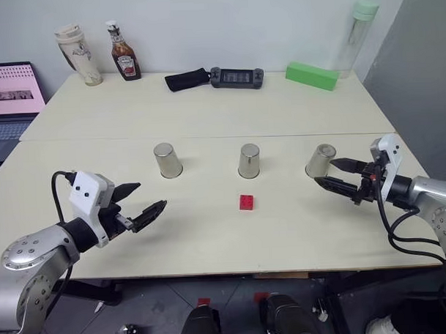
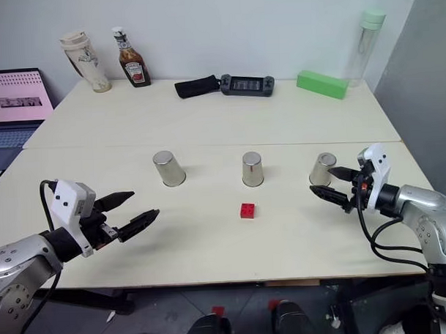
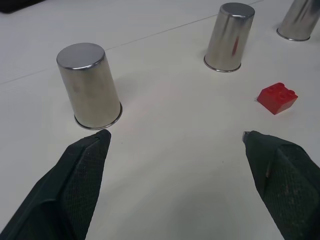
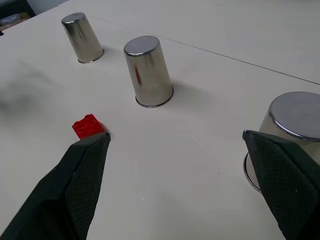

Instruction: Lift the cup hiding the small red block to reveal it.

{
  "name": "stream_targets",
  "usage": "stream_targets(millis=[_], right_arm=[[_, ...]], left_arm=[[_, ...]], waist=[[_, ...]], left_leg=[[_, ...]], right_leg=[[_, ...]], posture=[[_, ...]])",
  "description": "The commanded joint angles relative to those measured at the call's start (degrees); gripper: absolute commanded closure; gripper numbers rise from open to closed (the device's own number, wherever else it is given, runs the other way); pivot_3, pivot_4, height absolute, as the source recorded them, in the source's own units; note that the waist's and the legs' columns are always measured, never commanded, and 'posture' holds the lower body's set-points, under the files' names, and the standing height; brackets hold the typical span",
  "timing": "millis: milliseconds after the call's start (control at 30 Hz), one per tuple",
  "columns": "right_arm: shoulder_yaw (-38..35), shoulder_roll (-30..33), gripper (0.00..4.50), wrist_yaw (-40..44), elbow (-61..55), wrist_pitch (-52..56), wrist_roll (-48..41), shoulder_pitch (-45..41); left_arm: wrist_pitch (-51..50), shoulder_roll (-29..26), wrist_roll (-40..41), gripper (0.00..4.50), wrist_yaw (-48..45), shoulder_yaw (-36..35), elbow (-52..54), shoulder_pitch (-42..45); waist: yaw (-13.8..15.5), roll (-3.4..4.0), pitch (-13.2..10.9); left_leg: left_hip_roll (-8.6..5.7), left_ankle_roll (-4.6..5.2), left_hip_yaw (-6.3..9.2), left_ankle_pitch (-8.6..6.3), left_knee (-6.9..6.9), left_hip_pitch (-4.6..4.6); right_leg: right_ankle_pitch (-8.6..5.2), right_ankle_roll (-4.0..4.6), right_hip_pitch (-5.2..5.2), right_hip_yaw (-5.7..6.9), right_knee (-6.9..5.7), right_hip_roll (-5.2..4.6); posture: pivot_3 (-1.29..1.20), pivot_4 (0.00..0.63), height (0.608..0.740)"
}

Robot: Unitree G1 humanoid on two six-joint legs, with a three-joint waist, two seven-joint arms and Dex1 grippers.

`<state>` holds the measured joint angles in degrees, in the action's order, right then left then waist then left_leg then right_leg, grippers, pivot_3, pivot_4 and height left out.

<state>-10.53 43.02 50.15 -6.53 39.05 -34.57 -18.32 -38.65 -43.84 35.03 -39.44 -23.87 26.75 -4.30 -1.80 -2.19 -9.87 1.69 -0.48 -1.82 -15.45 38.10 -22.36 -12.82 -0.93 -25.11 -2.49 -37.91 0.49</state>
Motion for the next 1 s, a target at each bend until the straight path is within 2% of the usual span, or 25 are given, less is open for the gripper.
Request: stream_targets(millis=[33, 1000], right_arm=[[-1.3, 0.3, 0.0, 0.3, -1.1, -1.2, -0.1, -1.0], [-0.5, 0.4, 0.0, 0.5, -3.6, 0.6, -1.6, -1.8]], left_arm=[[-0.2, -1.4, 0.1, 0.01, -0.2, -0.6, 1.2, 0.4], [0.8, -2.6, -1.2, 0.01, -2.3, 1.7, -0.3, 3.8]], waist=[[0.0, 0.0, 0.0], [0.0, 0.0, 0.0]], left_leg=[[0.0, 0.0, 0.0, 0.0, 0.0, 0.0], [0.0, 0.0, 0.0, 0.0, 0.0, -0.01]], right_leg=[[0.0, 0.0, 0.0, 0.0, 0.0, 0.0], [0.0, 0.0, 0.0, 0.0, 0.01, 0.0]], posture=[[0.0, 0.15, 0.74], [0.0, 0.15, 0.74]])
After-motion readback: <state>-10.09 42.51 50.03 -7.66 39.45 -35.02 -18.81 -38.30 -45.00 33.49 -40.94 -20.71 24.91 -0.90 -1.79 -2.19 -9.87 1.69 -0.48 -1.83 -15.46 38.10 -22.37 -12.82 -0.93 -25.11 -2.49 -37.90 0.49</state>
